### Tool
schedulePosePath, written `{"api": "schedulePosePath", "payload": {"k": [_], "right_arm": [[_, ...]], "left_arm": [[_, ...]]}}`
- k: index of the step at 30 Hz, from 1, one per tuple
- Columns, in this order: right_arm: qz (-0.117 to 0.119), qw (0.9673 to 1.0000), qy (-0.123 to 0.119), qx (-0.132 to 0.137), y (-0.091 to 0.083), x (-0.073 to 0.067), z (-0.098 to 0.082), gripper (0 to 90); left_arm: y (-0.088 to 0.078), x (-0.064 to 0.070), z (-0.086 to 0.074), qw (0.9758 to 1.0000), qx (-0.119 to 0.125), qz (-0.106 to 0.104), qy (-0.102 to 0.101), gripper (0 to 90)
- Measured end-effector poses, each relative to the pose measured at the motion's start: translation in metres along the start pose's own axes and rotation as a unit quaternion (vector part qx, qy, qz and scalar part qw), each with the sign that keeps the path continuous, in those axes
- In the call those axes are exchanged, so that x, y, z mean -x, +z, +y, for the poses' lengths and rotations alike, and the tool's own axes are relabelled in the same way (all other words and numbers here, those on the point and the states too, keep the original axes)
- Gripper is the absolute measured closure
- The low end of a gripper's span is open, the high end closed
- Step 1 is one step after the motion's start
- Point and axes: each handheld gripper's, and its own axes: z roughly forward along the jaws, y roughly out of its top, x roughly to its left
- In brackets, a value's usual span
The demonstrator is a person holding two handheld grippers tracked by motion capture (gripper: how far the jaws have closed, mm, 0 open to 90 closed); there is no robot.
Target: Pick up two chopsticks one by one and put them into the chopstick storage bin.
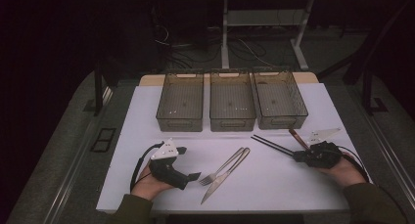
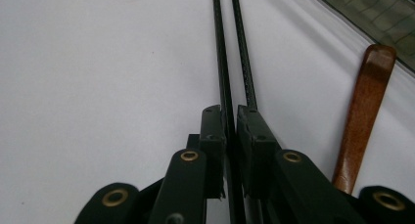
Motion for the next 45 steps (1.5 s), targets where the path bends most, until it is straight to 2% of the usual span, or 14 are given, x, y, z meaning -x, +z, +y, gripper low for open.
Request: {"api": "schedulePosePath", "payload": {"k": [4,27,29,35,45], "right_arm": [[0.0,1.0,-0.006,0.0,0.0,-0.001,0.001,83.5],[0.036,0.9984,0.018,0.039,-0.017,0.0,0.003,84.6],[0.039,0.9981,0.017,0.045,-0.019,-0.001,0.004,84.6],[0.045,0.9966,0.017,0.067,-0.027,-0.004,0.007,84.6],[0.058,0.9931,0.017,0.101,-0.037,-0.008,0.02,84.6]], "left_arm": [[0.0,0.0,0.0,1.0,0.0,0.0,-0.001,0.0],[0.0,0.0,0.001,1.0,0.002,0.001,0.0,0.0],[0.0,0.001,0.002,1.0,0.001,0.001,0.004,0.0],[-0.003,0.002,-0.002,1.0,0.003,0.002,-0.002,0.0],[-0.003,0.001,-0.003,1.0,0.0,0.0,0.001,0.0]]}}
